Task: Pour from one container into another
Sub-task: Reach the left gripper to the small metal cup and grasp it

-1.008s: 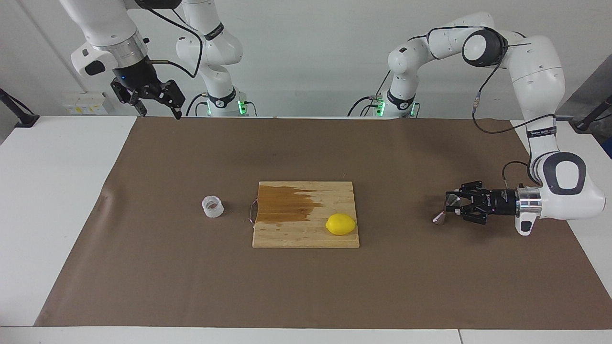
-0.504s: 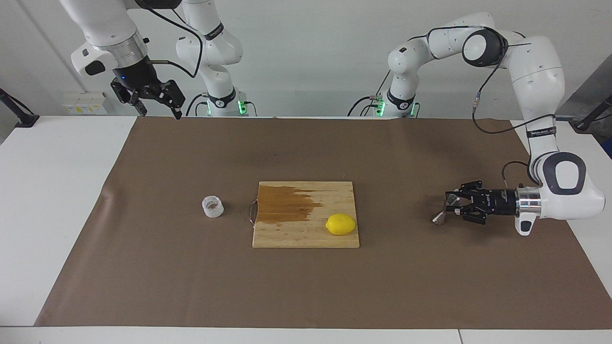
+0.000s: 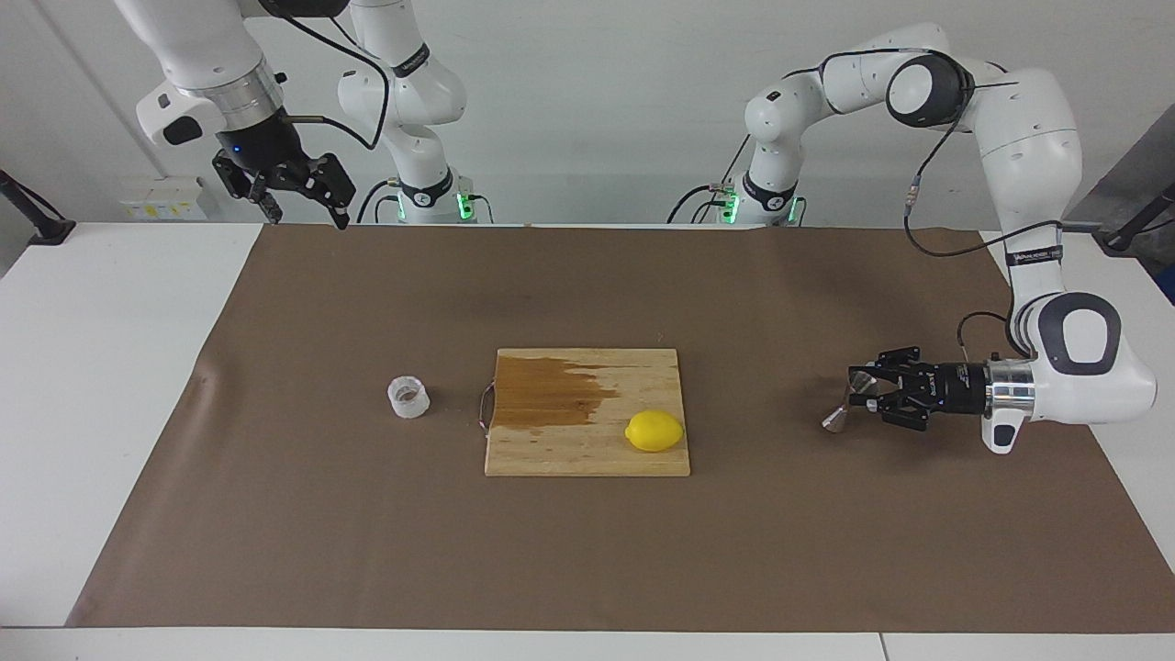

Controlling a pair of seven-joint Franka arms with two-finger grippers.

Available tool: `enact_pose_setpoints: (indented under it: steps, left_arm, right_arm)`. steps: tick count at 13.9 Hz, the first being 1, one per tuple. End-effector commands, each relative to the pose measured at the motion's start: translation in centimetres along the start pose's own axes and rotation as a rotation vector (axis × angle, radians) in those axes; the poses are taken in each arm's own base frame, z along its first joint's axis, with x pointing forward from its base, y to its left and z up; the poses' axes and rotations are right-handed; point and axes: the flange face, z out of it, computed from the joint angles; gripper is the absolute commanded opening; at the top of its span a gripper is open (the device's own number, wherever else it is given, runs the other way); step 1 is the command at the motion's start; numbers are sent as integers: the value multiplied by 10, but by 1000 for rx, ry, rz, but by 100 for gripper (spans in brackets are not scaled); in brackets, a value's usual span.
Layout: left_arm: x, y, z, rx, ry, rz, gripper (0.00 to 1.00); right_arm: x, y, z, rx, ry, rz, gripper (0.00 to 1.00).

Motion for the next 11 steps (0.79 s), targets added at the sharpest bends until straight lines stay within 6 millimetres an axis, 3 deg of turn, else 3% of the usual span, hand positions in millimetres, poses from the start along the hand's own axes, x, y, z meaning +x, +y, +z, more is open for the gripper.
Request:
enact_pose_setpoints:
  steps: [1,5,8,11]
  left_arm:
    - [-34,10,12,5,-11,-5,0]
    - [-75,14,32,-2,-71,-12,0]
    - [-110,19,68,4,-129,-25,0]
    - [-128,24,103,-43,-131,-62,0]
  right_arm:
    - [-2,1,-5,23,4,18,100]
    - [-2,0,-5,22,3,17,100]
    - [-2,0,-5,22,3,17,100]
    - [-2,0,-5,22,4,17,100]
